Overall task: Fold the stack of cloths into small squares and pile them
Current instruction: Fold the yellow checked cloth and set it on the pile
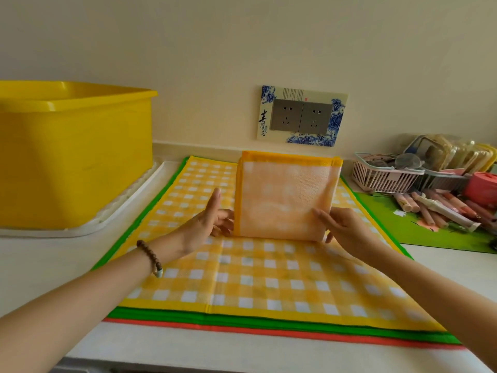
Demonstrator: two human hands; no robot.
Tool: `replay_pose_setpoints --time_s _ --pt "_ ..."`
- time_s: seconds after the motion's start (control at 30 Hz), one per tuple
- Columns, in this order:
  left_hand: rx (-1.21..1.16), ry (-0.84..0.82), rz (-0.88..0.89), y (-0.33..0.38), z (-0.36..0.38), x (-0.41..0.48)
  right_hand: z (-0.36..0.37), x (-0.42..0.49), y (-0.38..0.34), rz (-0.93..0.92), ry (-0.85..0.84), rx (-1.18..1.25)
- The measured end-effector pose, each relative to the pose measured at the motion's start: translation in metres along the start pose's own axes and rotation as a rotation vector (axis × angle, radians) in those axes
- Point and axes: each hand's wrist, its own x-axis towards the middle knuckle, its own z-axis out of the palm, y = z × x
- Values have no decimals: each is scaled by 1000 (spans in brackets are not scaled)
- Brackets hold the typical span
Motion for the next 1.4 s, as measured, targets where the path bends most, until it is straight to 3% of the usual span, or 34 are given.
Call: replay_pose_setpoints --time_s 0.23,0.5,0.57,0.63,0.73,0.87,1.4 --pt "195 184 50 -4 17 23 16 27 1 132 82 13" --pt "375 243 -77 -1 16 38 29 36 0 179 147 -461" --pt "503 277 -50 3 15 37 30 34 -4 134 191 -591" --pt "616 279 21 7 15 38 33 32 -13 -30 240 -631" --pt "730 111 95 13 21 43 47 33 -27 -179 64 -612" --pt "861 -85 50 5 32 49 74 36 -37 -100 -244 -558" --pt "870 -101 57 -13 36 52 49 24 -8 6 -361 -618"
